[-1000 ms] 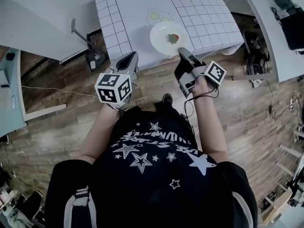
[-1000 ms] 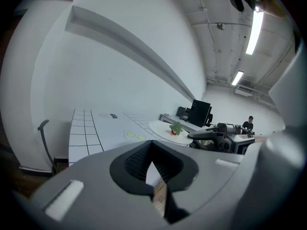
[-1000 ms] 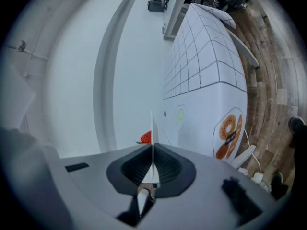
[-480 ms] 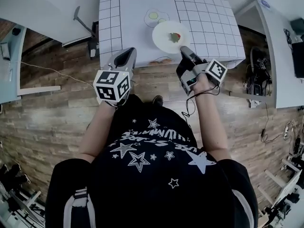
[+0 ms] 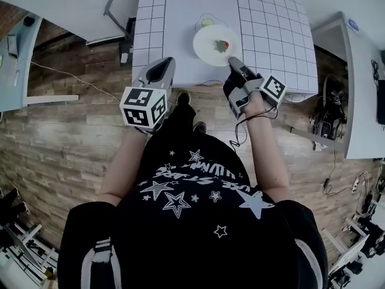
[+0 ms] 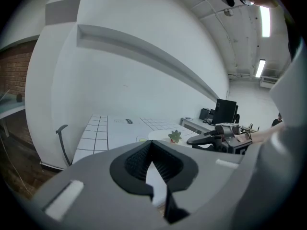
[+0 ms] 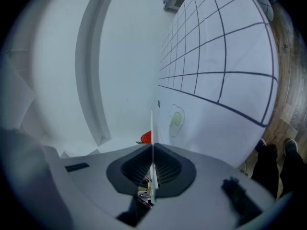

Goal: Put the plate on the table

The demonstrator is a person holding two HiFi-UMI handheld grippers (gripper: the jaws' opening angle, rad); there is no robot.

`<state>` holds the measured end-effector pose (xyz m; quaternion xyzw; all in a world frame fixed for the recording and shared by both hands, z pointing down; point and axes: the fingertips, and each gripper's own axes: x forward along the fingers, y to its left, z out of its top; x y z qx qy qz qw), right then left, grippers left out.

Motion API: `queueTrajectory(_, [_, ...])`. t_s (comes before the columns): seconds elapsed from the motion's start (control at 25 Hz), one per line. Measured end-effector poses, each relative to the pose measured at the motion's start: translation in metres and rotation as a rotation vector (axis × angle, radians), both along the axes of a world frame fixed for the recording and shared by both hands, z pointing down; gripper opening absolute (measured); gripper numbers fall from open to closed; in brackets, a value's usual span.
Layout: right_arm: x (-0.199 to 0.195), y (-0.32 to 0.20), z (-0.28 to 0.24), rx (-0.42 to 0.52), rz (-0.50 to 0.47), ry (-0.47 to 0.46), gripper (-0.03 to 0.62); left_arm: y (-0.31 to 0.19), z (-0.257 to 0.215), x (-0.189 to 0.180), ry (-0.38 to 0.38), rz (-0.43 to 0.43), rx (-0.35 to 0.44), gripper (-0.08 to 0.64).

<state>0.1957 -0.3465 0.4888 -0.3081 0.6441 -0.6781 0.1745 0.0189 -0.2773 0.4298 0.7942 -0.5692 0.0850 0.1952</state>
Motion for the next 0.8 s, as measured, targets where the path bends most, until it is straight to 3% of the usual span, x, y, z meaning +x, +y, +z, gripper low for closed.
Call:
queueTrajectory(0.48, [-0.027,-0.08,0.029,-0.039,-0.008,0.058,0.021,-0.105,0.025,-0.018,0.003,0.063,-0.047,0.009])
queueTrajectory(0.8, [-0.039,-0.104,0.053,-0.092,-0.023,0.097,0.021,-0.137,0.046,-0.019,0.015,0.098,-0.103,0.009])
